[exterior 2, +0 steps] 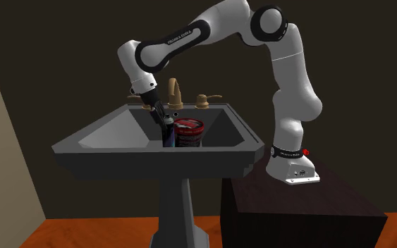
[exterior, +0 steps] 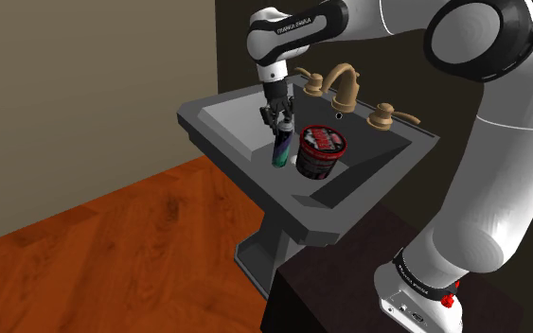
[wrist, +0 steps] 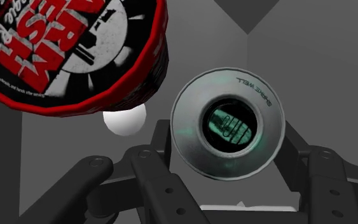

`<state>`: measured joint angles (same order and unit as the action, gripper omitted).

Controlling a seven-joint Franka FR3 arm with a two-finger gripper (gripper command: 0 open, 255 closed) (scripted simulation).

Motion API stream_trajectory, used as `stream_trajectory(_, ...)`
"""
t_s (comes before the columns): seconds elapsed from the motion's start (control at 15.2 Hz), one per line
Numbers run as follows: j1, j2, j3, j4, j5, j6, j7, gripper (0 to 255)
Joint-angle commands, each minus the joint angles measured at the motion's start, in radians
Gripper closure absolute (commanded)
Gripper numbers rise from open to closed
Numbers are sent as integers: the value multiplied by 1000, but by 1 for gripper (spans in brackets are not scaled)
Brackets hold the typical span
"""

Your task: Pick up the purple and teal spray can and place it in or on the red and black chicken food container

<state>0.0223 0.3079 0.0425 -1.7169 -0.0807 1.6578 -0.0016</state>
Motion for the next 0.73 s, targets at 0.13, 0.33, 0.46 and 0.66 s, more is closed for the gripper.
stream_trajectory(0.13,0,-14,0,36,1,-50,-4,255)
stream_trajectory(0.33,0,-23,0,64,1,-87,-7,255)
stream_trajectory(0.46,1,-28,0,84,2,-112,-8,255)
stream_trajectory(0.66,1,-34,1,116,2,-150,-11,255)
